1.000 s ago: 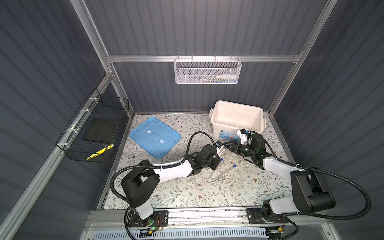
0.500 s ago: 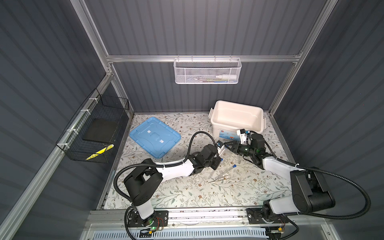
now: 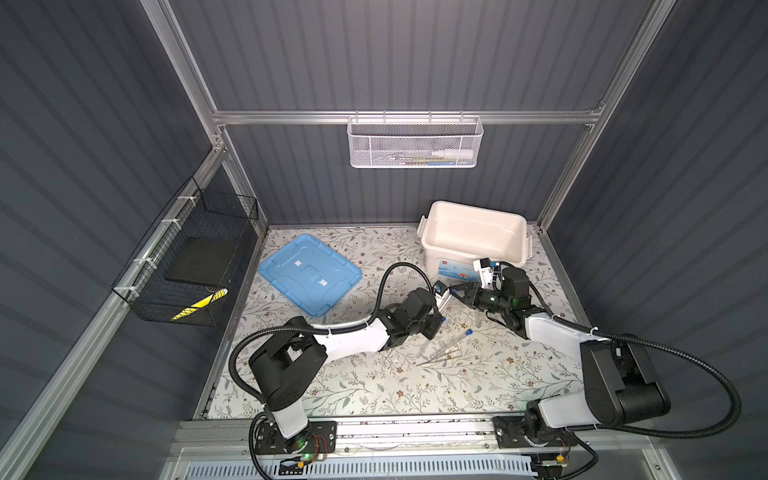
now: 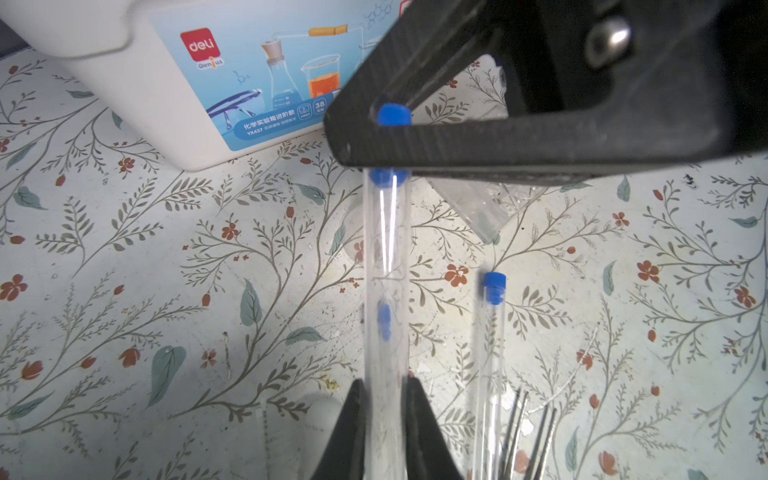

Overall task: Organize the chemistry lab equipment
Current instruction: 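Grasp the tube's blue cap with the right gripper, taking it from the left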

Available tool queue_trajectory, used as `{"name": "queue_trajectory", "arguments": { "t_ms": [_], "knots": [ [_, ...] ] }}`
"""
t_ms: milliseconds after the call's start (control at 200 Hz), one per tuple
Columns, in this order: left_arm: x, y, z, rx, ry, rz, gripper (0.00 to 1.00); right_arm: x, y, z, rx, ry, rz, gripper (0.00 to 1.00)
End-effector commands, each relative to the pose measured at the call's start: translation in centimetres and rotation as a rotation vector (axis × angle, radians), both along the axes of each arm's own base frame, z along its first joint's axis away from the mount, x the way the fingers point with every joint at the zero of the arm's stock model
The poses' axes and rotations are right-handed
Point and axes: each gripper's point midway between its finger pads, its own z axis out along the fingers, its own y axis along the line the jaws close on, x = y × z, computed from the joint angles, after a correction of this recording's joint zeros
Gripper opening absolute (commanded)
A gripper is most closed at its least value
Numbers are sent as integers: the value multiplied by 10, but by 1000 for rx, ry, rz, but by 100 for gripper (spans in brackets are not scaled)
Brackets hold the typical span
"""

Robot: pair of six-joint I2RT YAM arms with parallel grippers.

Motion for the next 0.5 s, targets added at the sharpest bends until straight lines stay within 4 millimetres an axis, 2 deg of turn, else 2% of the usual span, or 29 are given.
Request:
{"name": "queue_trajectory", "arguments": {
  "t_ms": [0,155,340,490],
  "knots": [
    [0,-9,3,-10,-6,-20,19,-1,2,5,-6,-23,12,19],
    [1,-6,7,-20,-14,-2,30,-1,-3,5,-37,-31,-15,18],
    [1,-4,16,-43,-15,11,51,2,-16,3,-93,-40,-97,17],
    [2,2,21,-58,-23,43,64,2,-31,14,-153,-86,-176,17]
  ]
}}
